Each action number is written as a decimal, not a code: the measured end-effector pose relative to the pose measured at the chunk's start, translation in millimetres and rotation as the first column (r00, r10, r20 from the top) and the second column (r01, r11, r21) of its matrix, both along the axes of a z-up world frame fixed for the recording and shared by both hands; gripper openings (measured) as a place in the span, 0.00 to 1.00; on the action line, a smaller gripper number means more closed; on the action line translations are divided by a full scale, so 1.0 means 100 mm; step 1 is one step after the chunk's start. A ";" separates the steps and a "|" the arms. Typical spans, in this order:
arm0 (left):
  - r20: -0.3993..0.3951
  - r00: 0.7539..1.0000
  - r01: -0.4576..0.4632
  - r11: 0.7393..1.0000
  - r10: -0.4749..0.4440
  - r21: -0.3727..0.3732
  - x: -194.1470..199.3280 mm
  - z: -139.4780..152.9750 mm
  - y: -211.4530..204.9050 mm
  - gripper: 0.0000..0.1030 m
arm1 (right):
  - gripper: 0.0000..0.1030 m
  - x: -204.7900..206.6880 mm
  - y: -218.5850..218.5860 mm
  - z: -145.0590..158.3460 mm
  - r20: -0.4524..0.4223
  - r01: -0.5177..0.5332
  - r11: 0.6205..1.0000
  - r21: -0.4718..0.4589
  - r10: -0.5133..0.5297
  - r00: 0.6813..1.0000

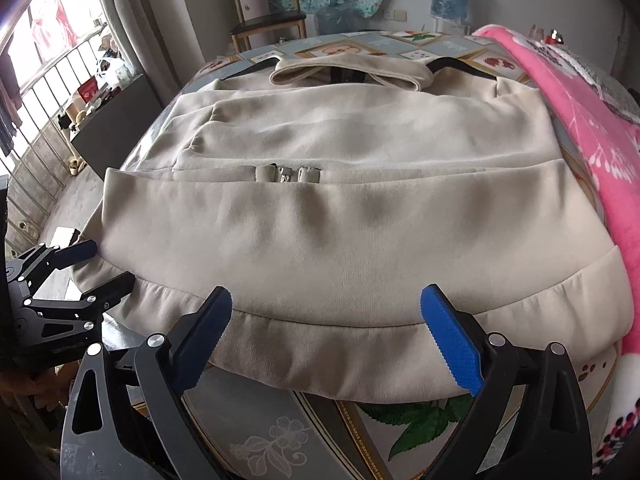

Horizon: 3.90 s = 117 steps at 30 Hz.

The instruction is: Fold large clothes

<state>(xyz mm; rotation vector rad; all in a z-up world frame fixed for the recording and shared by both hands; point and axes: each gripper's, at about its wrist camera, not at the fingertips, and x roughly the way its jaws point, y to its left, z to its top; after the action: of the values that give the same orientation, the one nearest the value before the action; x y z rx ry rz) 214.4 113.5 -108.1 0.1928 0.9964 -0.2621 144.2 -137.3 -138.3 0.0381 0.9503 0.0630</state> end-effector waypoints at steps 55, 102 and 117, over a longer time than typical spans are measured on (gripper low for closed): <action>0.289 0.955 0.054 0.997 -0.066 0.051 0.07 0.32 0.27 0.92 | 0.91 0.12 -0.09 0.07 0.004 -0.052 0.995 0.082 0.052 0.999; 0.051 0.988 0.150 0.974 -0.144 -0.168 0.51 0.09 0.41 0.11 | 0.75 0.03 -1.00 0.42 0.140 0.083 0.987 0.139 -0.103 0.985; 0.059 0.994 0.102 0.990 -0.097 -0.099 0.52 0.05 0.35 0.10 | 0.34 0.50 -2.19 0.22 0.022 0.242 0.919 0.310 -0.262 0.965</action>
<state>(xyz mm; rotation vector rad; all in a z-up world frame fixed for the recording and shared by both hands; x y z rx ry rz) 266.1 148.7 -103.5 0.1563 0.9191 -0.3962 193.9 -356.3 -116.0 0.4429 0.8589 -0.0280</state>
